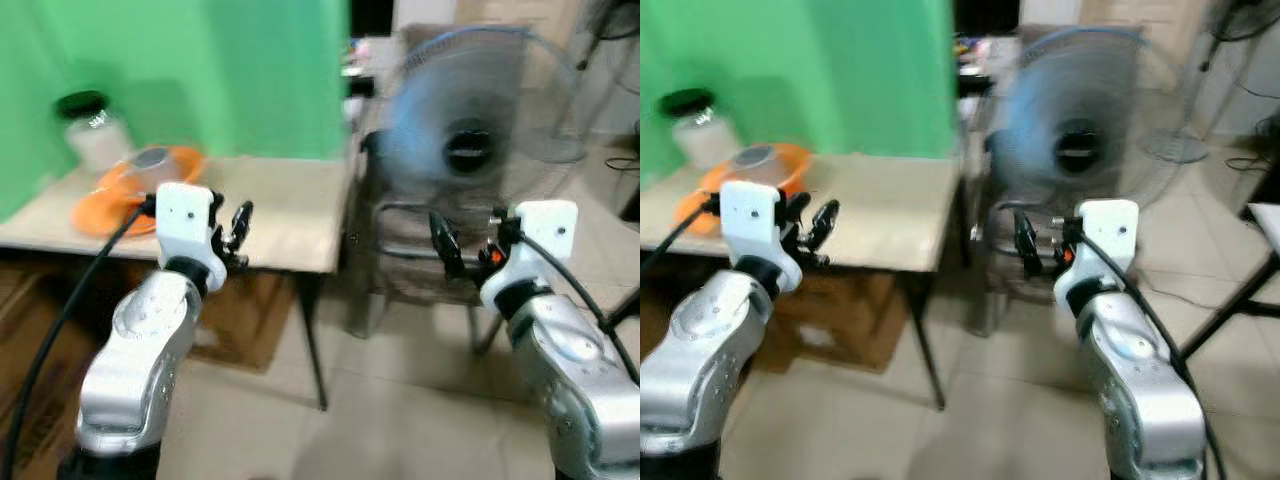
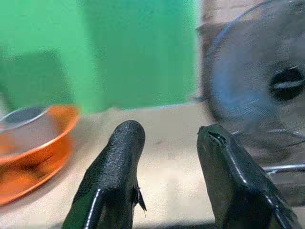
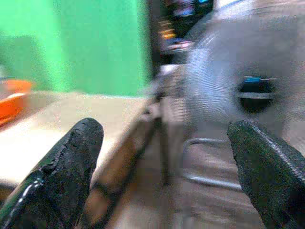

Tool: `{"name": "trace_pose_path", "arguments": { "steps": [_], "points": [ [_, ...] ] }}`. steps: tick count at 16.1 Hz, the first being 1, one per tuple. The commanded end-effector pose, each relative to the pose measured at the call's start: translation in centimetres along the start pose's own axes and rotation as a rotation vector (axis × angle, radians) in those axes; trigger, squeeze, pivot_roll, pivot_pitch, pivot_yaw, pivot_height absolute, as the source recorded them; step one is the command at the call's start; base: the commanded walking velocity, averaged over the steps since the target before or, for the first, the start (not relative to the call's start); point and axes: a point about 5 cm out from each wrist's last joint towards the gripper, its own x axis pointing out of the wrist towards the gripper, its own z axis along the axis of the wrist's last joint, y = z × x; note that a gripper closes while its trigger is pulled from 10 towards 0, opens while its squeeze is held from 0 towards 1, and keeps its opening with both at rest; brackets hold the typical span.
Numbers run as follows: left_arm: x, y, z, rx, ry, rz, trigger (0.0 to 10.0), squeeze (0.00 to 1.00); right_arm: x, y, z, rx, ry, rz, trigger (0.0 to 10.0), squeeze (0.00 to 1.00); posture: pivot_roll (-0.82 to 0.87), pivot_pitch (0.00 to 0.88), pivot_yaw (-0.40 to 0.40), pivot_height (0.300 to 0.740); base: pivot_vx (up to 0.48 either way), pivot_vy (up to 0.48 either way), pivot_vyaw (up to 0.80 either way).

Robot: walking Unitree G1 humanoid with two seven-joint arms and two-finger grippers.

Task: Setting the table

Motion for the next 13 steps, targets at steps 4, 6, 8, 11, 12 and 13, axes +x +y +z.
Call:
{"name": "trace_pose_path", "arguments": {
  "steps": [4,6,8,11,12,13],
  "points": [
    [0.13,-0.01,0.09,0.011,0.002,-0.007,10.0,0.0,0.0,-0.12,0.11,0.003,0.009,-0.017,10.0,0.0,0.07,0.0,0.057,0.74,0.0,0.426,0.0],
    [0.14,0.01,0.08,0.01,0.003,-0.007,10.0,0.0,0.01,-0.09,0.11,0.007,0.008,-0.016,10.0,0.0,0.06,0.0,0.057,0.74,0.0,0.429,0.0],
    [0.04,-0.1,0.05,-0.006,-0.004,-0.01,10.0,0.0,0.04,-0.1,0.22,-0.005,-0.001,-0.016,10.0,0.0,0.06,0.0,0.053,0.74,0.0,0.0,0.0],
    [-0.02,-0.38,-0.01,-0.004,-0.013,-0.004,10.0,0.0,0.28,0.02,0.4,-0.125,-0.003,0.006,10.0,0.0,0.07,0.0,0.039,0.74,0.0,0.0,0.15],
    [-0.02,-0.42,-0.01,-0.005,-0.014,-0.004,10.0,0.0,0.3,0.02,0.38,-0.125,-0.001,0.008,10.0,0.0,0.07,0.0,0.037,0.74,0.0,0.0,0.45],
    [-0.11,-0.31,-0.1,-0.009,-0.012,0.012,10.0,0.0,0.42,0.18,0.41,-0.12,0.001,0.025,10.0,0.0,0.07,0.0,0.028,0.74,0.0,0.0,0.8]
  ]
}}
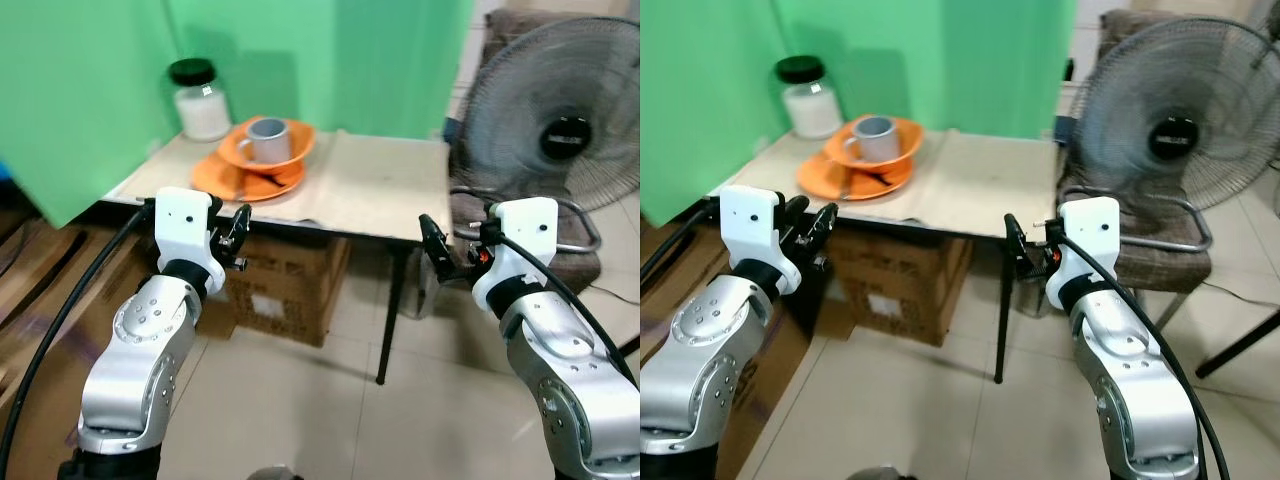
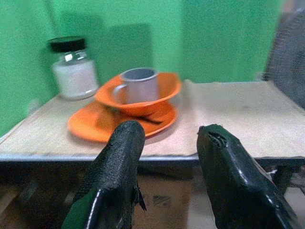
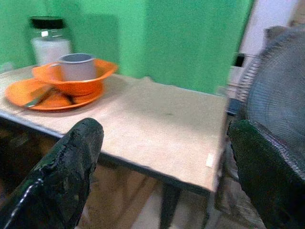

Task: Setting the table

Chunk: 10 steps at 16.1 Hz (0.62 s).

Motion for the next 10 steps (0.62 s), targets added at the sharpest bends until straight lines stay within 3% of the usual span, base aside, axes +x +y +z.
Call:
{"name": "trace_pose_path", "arguments": {
  "steps": [1,2,6,10],
  "points": [
    [-0.24,0.3,0.03,0.006,-0.006,0.027,10.0,0.0,0.35,0.26,0.25,-0.005,-0.007,0.023,10.0,0.0,0.08,0.0,0.02,0.74,0.0,0.0,0.8],
    [-0.3,0.47,0.0,-0.002,-0.006,0.04,10.0,0.0,0.43,0.34,0.24,-0.007,-0.006,0.03,10.0,0.0,0.08,0.0,0.015,0.74,0.0,0.0,0.8],
    [-0.49,0.77,0.02,-0.01,-0.011,0.058,10.0,0.0,0.57,0.61,0.19,0.027,-0.005,0.053,10.0,0.0,0.08,0.0,0.014,0.74,0.0,0.0,0.0],
    [-0.42,0.71,0.05,-0.015,-0.012,0.052,10.0,0.0,0.49,0.8,0.07,0.024,0.003,0.068,10.0,0.0,0.07,0.0,0.019,0.74,0.264,0.0,0.0]
  ]
}}
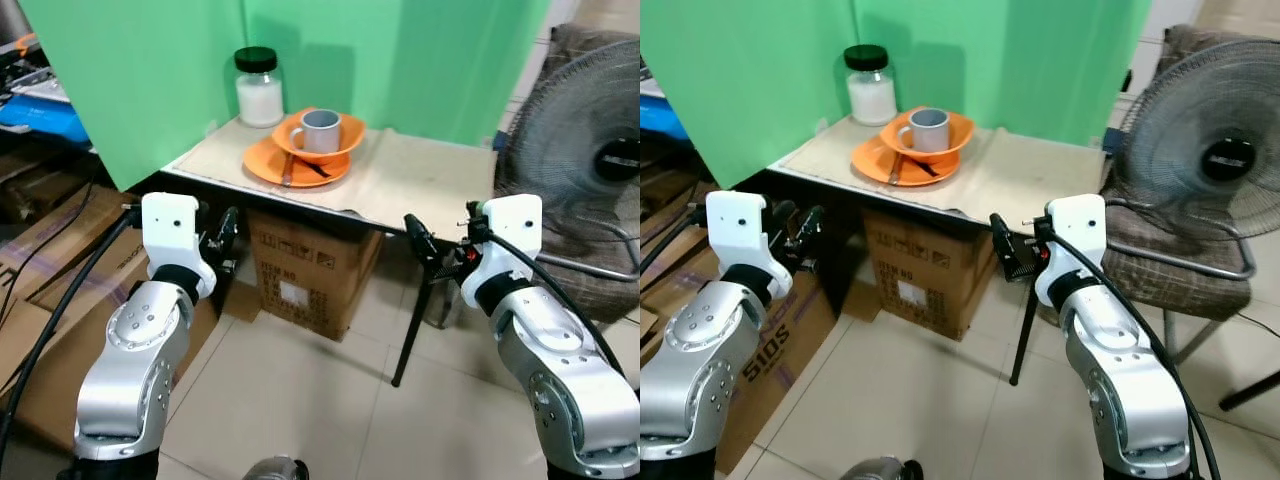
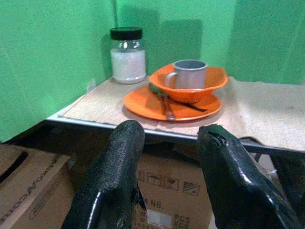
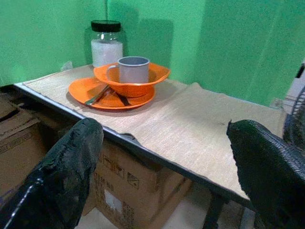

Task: Setting the table

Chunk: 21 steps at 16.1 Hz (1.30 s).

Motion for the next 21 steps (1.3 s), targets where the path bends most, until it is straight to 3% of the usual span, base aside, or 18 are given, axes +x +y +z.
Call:
{"name": "trace_pose_path", "arguments": {
  "steps": [1,6,13,16,20,21],
  "points": [
    [0.06,-0.13,0.59,0.008,-0.025,-0.009,10.0,0.0,-0.04,0.14,0.05,-0.01,0.002,0.011,10.0,0.0,0.07,0.0,0.021,0.74,0.274,0.0,0.0],
    [0.12,-0.24,0.62,0.008,-0.026,-0.017,10.0,0.0,0.01,0.4,-0.25,-0.036,0.026,0.037,10.0,0.0,0.07,0.0,0.016,0.74,0.28,0.0,0.48],
    [-0.09,-0.11,0.52,0.012,-0.02,-0.018,10.0,0.0,0.09,0.31,-0.14,0.004,0.011,0.024,10.0,0.0,0.08,0.0,0.016,0.74,0.304,0.0,0.0],
    [-0.26,0.07,0.33,0.033,-0.003,-0.043,10.0,0.0,-0.1,0.63,-0.12,0.018,0.0,0.016,10.0,0.0,0.07,0.0,0.061,0.74,0.324,0.0,0.0],
    [-0.16,-0.08,0.56,0.068,-0.003,-0.073,10.0,0.0,-0.2,0.39,-0.67,0.072,0.008,-0.003,10.0,0.0,0.1,0.0,0.051,0.74,0.324,0.0,0.0],
    [-0.24,-0.01,0.54,0.069,0.0,-0.072,10.0,0.0,-0.05,0.47,-0.66,0.044,0.014,0.006,10.0,0.0,0.11,0.0,0.052,0.74,0.322,0.0,0.0]
  ]
}}
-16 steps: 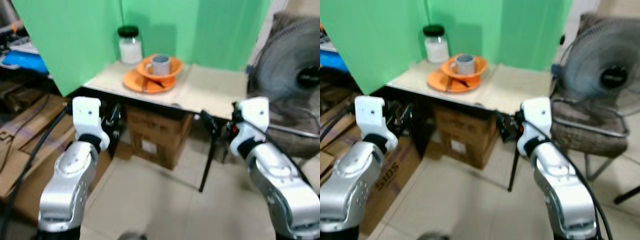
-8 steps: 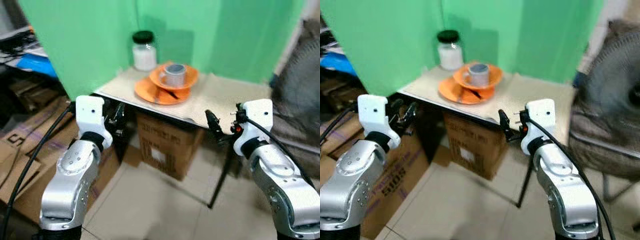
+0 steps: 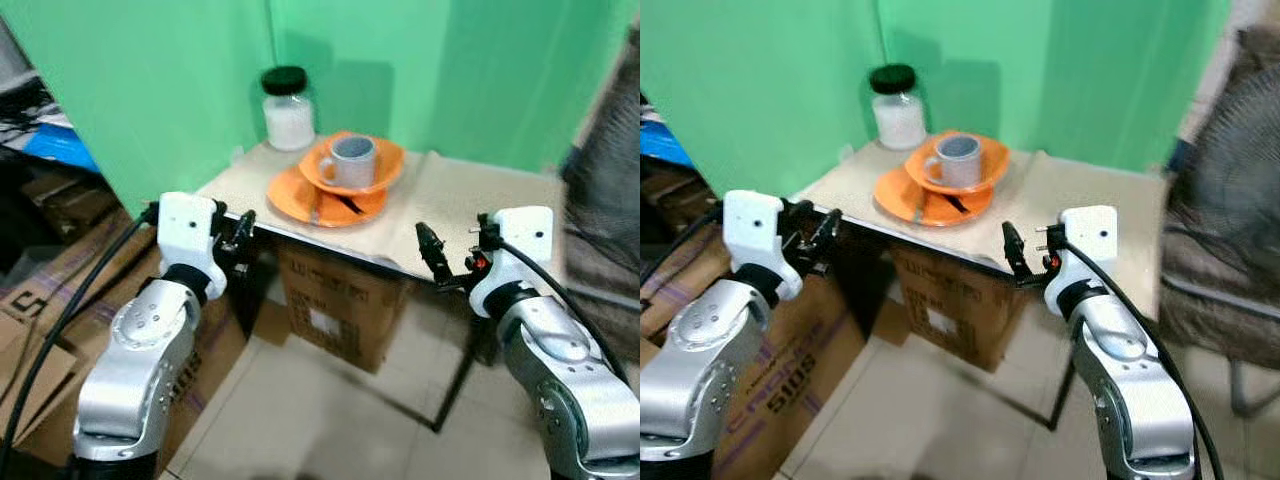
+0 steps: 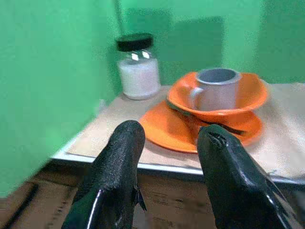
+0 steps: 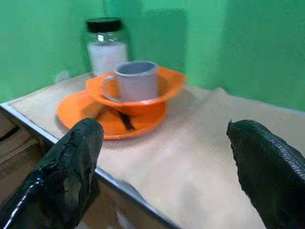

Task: Setting the table

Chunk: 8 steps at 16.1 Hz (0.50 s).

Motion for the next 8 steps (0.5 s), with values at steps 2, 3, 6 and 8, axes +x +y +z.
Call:
{"name": "trace_pose_path", "arguments": {
  "steps": [2,3,6,8],
  "points": [
    [-0.5,0.5,-0.3,0.028,0.025,-0.004,10.0,0.0,0.8,1.0,0.2,-0.001,-0.01,0.052,10.0,0.0,0.12,0.0,0.046,0.74,0.317,0.0,0.8],
    [-0.6,0.4,-0.4,0.033,0.03,-0.012,10.0,0.0,1.2,1.0,0.4,-0.009,-0.019,0.05,10.0,0.0,0.12,0.0,0.043,0.74,0.311,0.0,0.8],
    [-0.7,0.1,-0.9,0.041,0.061,-0.061,10.0,0.0,1.9,0.7,0.5,0.031,-0.029,0.019,10.0,0.0,0.13,0.0,0.043,0.74,0.303,0.0,0.0],
    [-0.9,0.0,-1.2,0.045,0.075,-0.081,10.0,0.0,2.3,0.7,0.2,0.032,-0.008,0.006,10.0,0.0,0.13,0.0,0.042,0.74,0.291,0.0,0.0]
  ]
}}
